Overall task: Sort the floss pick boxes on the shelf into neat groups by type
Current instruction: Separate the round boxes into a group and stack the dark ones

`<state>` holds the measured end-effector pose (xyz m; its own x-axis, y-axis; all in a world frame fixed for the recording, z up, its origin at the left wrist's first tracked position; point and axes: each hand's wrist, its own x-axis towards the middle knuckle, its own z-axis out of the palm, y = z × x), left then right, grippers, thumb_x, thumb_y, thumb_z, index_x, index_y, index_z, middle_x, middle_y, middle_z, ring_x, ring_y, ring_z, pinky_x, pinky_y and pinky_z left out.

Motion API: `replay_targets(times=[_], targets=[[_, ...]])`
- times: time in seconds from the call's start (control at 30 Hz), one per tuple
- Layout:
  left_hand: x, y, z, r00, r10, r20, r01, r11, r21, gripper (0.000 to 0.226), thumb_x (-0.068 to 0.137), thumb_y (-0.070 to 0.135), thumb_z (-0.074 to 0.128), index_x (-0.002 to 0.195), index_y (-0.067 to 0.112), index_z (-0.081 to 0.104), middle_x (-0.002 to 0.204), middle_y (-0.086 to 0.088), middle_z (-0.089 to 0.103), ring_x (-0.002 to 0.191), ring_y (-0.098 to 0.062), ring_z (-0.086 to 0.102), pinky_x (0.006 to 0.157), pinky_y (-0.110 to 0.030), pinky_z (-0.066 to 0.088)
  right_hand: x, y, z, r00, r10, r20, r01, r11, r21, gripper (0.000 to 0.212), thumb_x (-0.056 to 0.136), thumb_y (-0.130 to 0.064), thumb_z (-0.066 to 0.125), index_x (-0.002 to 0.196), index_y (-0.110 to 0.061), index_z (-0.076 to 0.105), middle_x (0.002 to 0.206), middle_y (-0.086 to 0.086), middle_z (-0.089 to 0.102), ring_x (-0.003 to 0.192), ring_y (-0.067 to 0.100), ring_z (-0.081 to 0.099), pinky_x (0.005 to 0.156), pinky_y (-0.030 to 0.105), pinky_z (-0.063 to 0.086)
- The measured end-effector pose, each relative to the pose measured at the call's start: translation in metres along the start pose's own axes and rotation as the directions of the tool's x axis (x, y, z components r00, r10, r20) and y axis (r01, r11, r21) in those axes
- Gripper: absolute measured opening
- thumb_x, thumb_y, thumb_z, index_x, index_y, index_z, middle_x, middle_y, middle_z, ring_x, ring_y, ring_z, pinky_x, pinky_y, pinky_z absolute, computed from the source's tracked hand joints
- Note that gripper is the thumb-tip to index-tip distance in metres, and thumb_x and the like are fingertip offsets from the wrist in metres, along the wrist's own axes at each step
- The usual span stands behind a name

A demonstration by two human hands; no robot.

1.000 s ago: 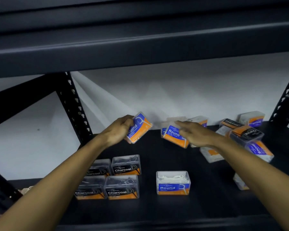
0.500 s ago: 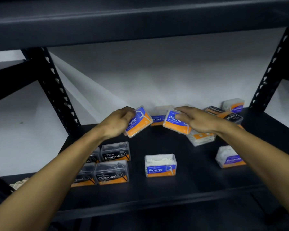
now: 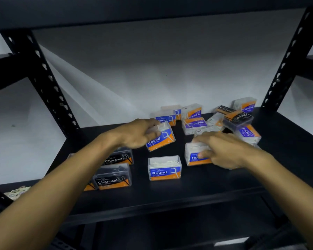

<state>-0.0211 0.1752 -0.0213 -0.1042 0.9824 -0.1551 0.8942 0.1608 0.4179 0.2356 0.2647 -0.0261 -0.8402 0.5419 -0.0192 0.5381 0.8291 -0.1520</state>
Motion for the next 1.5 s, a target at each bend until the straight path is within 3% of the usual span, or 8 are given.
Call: replay_targets(times=[0.2, 0.43, 1.23, 1.37, 1.5], targets=[[0.002, 0.010, 0.009, 0.991, 0.080, 0.106, -0.091, 0.990, 0.104, 0.038, 0.098, 0.035, 0.052, 0.135, 0.026, 0.049, 0.128, 0.007, 0.059, 0.113, -0.011, 0.057, 0.095, -0.033, 0.049, -0.007, 0.002, 0.017, 0.998, 0.026, 0.049, -0.028, 0.999, 0.044, 0.034, 0.089, -0.031, 0.057, 0.122, -0.035, 0.047, 0.125, -0.006, 0.052, 0.113, 0.017, 0.048, 0.089, 0.036, 0.040], [0.007, 0.010, 0.016, 0.987, 0.069, 0.144, -0.092, 0.983, 0.158, 0.039, 0.095, 0.041, 0.053, 0.133, 0.030, 0.050, 0.130, 0.009, 0.059, 0.113, -0.010, 0.057, 0.097, -0.038, 0.048, -0.003, 0.001, 0.025, 0.998, -0.004, 0.063, 0.000, 0.998, 0.067, 0.040, 0.091, -0.034, 0.056, 0.129, -0.035, 0.044, 0.123, -0.005, 0.051, 0.113, 0.016, 0.048, 0.090, 0.036, 0.040], [0.016, 0.007, 0.019, 0.980, -0.023, 0.198, -0.023, 0.974, 0.227, 0.058, 0.093, 0.052, 0.052, 0.145, 0.034, 0.034, 0.143, 0.005, 0.049, 0.125, -0.016, 0.049, 0.103, -0.042, 0.043, 0.004, 0.005, 0.028, 0.994, -0.055, 0.090, 0.046, 0.994, 0.095, 0.072, 0.087, -0.037, 0.063, 0.146, -0.038, 0.021, 0.141, -0.011, 0.036, 0.133, 0.013, 0.034, 0.101, 0.032, 0.034], [0.015, 0.009, 0.014, 0.993, 0.007, 0.121, -0.027, 0.986, 0.163, 0.056, 0.093, 0.055, 0.050, 0.143, 0.032, 0.039, 0.135, 0.005, 0.056, 0.118, -0.012, 0.055, 0.099, -0.035, 0.046, 0.007, 0.011, 0.023, 0.995, -0.070, 0.076, 0.059, 0.987, 0.146, 0.079, 0.081, -0.044, 0.068, 0.145, -0.039, 0.023, 0.142, -0.013, 0.035, 0.135, 0.009, 0.029, 0.101, 0.029, 0.033], [0.032, 0.007, 0.008, 0.985, 0.010, -0.170, 0.018, 0.987, 0.159, 0.053, 0.093, 0.057, 0.048, 0.136, 0.027, 0.048, 0.134, 0.003, 0.055, 0.117, -0.016, 0.054, 0.095, -0.036, 0.046, 0.018, 0.017, 0.008, 0.999, -0.043, 0.013, 0.039, 0.977, 0.210, 0.072, 0.079, -0.059, 0.062, 0.142, -0.042, 0.030, 0.142, -0.012, 0.039, 0.129, 0.009, 0.038, 0.104, 0.034, 0.038]])
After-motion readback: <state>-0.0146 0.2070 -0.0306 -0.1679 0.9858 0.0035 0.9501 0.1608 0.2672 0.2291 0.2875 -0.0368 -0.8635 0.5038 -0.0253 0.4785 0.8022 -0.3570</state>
